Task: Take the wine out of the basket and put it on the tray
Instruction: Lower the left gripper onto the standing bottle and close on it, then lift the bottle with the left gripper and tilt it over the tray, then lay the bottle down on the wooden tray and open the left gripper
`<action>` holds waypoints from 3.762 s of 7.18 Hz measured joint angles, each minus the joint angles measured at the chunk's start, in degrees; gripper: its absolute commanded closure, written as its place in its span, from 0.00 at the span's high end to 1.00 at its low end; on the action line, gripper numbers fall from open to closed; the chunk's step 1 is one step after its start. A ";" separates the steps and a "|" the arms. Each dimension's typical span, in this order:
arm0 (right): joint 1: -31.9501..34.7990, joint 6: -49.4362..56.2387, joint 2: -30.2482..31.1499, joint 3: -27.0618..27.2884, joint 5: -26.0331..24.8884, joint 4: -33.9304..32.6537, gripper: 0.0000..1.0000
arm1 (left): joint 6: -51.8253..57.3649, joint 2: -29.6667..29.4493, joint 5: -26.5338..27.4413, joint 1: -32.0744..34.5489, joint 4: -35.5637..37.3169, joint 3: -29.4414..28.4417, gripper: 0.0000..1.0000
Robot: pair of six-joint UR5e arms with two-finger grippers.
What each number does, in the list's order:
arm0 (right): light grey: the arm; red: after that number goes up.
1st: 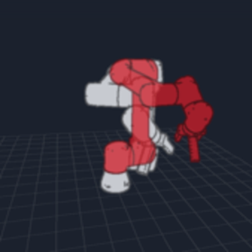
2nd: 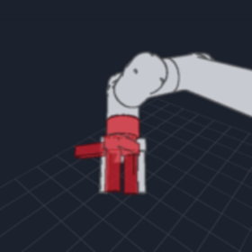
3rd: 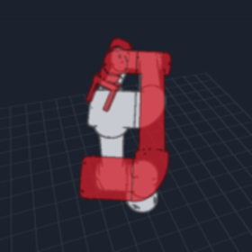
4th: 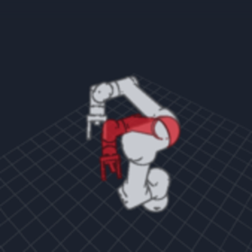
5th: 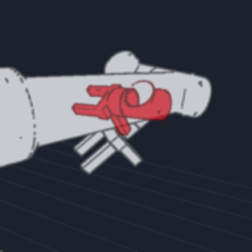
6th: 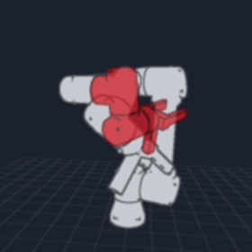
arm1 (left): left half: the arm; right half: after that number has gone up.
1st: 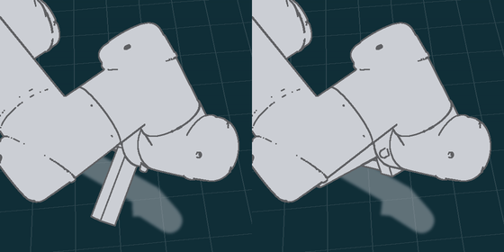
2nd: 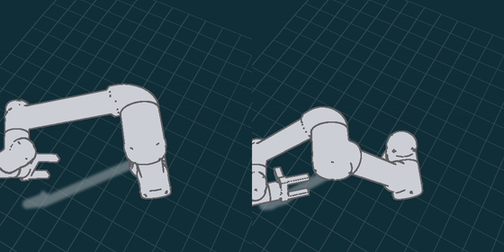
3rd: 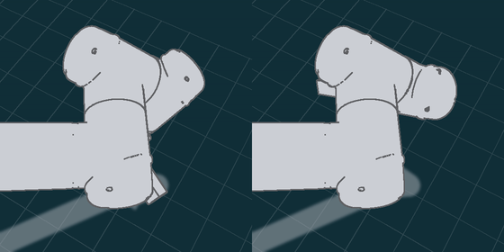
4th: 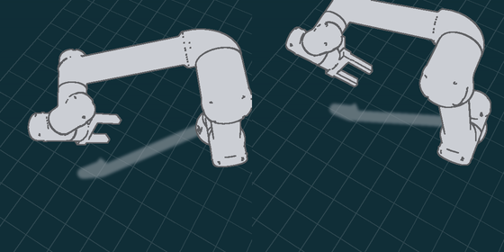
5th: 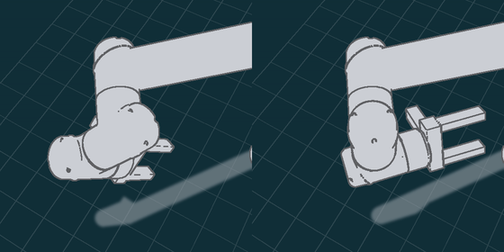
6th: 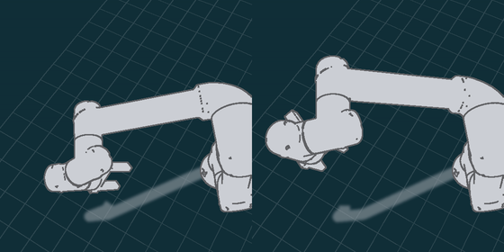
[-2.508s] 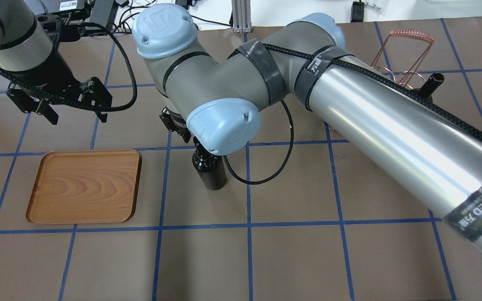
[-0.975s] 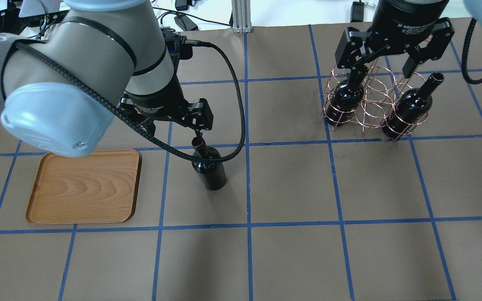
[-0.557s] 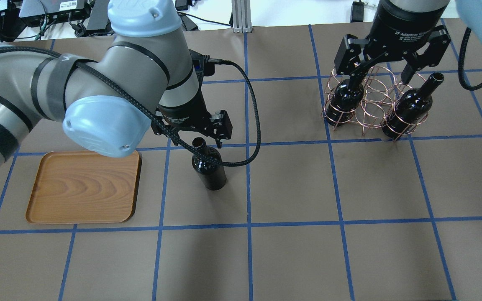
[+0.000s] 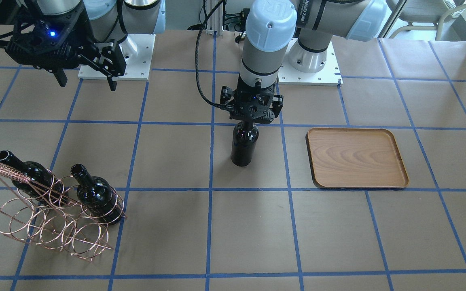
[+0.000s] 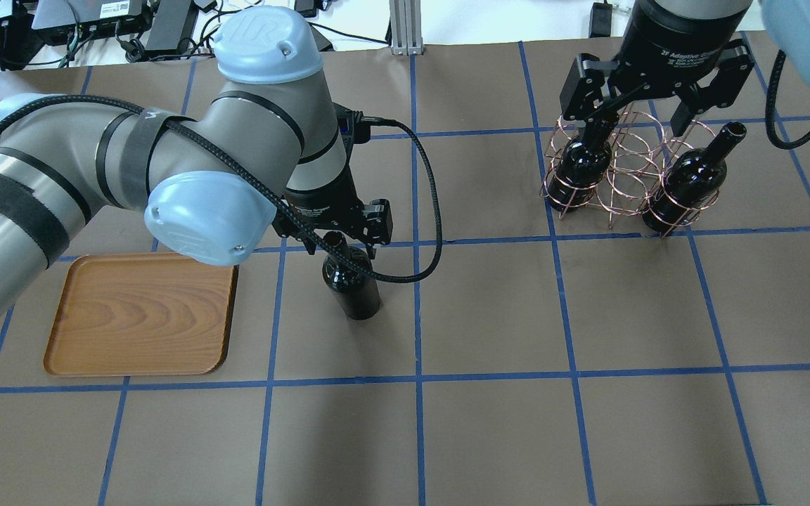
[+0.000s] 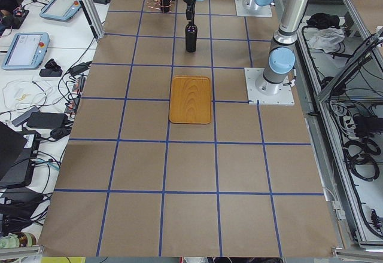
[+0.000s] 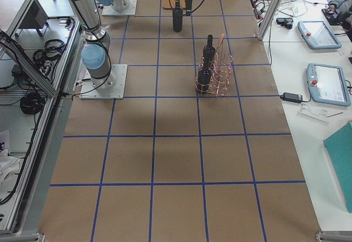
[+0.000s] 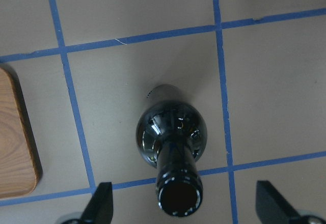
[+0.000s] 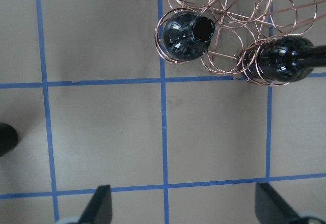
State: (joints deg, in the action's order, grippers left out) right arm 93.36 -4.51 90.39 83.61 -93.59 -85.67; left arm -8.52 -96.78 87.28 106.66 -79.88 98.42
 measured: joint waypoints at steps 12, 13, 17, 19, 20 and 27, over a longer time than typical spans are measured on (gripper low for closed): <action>-0.46 -1.30 0.41 1.27 3.59 -3.12 1.00 | 0.43 1.91 0.17 -2.08 -6.64 -4.38 0.00; -0.46 -1.30 0.43 1.29 3.59 -3.11 0.99 | 1.64 2.11 1.16 -4.40 -9.27 -6.56 0.00; -0.42 -1.30 0.62 1.61 3.58 -3.09 1.00 | 19.46 4.17 4.64 -23.06 -16.53 -9.29 0.00; -0.41 -1.29 0.92 2.14 3.59 -3.11 1.00 | 29.15 4.10 5.49 -32.45 -17.72 -8.73 0.00; -0.40 -1.29 0.97 2.21 3.59 -3.13 1.00 | 32.66 3.59 6.22 -35.88 -17.75 -8.23 0.00; -0.29 -1.38 1.02 2.26 3.58 -3.04 1.00 | 35.39 1.41 8.95 -41.05 -14.17 -2.17 0.63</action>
State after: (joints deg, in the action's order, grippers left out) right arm 93.07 -5.88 91.41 85.87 -90.00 -88.72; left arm 26.87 -95.37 96.23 65.60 -94.05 96.25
